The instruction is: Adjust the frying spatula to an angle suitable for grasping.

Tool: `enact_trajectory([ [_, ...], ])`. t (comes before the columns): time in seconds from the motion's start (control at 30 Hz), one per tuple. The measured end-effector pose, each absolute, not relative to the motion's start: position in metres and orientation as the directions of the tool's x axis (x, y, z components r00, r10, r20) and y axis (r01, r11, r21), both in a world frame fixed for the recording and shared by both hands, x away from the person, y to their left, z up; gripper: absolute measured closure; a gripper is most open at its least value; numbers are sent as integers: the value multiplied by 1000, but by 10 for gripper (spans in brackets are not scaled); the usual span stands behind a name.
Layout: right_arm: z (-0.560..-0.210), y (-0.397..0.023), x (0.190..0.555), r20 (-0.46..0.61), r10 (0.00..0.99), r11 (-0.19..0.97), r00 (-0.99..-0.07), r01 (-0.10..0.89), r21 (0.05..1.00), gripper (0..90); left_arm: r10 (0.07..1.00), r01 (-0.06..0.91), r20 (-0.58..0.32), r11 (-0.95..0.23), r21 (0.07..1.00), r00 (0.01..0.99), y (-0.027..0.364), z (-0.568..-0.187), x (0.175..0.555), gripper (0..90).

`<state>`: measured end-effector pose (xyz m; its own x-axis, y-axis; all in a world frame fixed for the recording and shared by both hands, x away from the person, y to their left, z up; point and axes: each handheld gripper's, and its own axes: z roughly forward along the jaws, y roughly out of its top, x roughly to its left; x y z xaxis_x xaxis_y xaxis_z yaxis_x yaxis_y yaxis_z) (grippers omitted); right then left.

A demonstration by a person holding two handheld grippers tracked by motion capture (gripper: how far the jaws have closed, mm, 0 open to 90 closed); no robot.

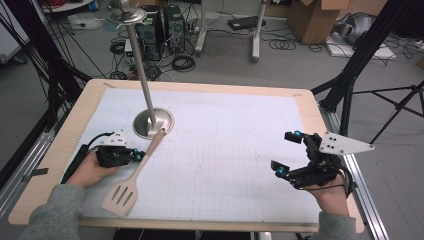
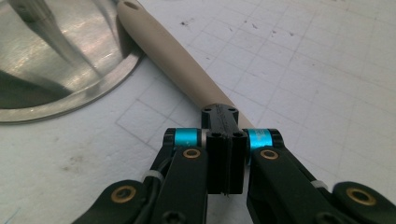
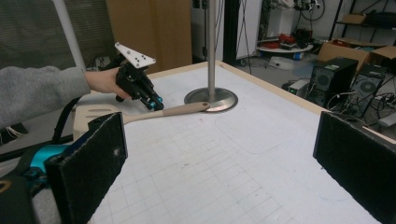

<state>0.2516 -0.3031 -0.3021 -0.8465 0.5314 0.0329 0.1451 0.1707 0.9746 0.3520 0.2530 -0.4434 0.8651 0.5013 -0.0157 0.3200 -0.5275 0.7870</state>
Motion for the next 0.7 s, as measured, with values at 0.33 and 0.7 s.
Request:
enact_trajectory([
  [0.33, -303, -304, 251, 39, 535, 168, -844, 152, 974, 18, 477, 291, 5, -544, 787, 879, 245, -444, 351, 896],
  [0.7, -303, -304, 250, 34, 535, 174, -844, 149, 973, 18, 423, 253, 13, -568, 783, 906, 233, -443, 350, 895],
])
